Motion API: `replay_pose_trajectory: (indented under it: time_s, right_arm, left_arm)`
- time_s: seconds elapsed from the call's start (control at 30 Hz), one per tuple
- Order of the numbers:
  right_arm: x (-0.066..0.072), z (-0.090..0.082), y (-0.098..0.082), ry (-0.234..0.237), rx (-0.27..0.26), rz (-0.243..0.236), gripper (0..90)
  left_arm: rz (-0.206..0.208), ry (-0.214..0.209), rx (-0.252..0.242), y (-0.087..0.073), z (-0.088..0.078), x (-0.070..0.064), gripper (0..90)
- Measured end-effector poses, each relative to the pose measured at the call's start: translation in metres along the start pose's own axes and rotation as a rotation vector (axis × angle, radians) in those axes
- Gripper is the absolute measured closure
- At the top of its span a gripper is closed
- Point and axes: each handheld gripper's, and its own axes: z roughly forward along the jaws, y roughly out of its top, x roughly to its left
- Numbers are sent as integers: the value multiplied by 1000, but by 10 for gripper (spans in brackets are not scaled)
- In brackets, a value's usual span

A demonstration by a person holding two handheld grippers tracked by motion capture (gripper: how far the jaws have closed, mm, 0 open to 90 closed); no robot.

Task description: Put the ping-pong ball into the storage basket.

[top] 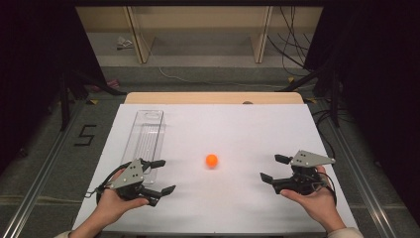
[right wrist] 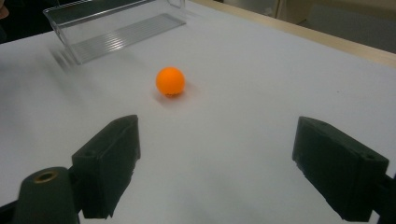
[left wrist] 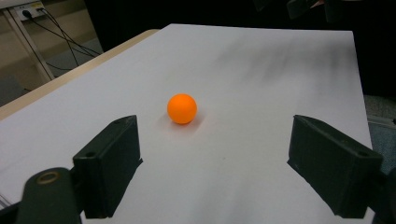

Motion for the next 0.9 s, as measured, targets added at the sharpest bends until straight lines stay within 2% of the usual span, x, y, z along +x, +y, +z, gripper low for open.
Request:
replay_pose_trajectory:
  time_s: [0.9]
  right_arm:
    - [2, 10, 4, 11, 8, -10, 161]
  left_arm:
    - [5, -8, 1, 0, 0, -1, 164]
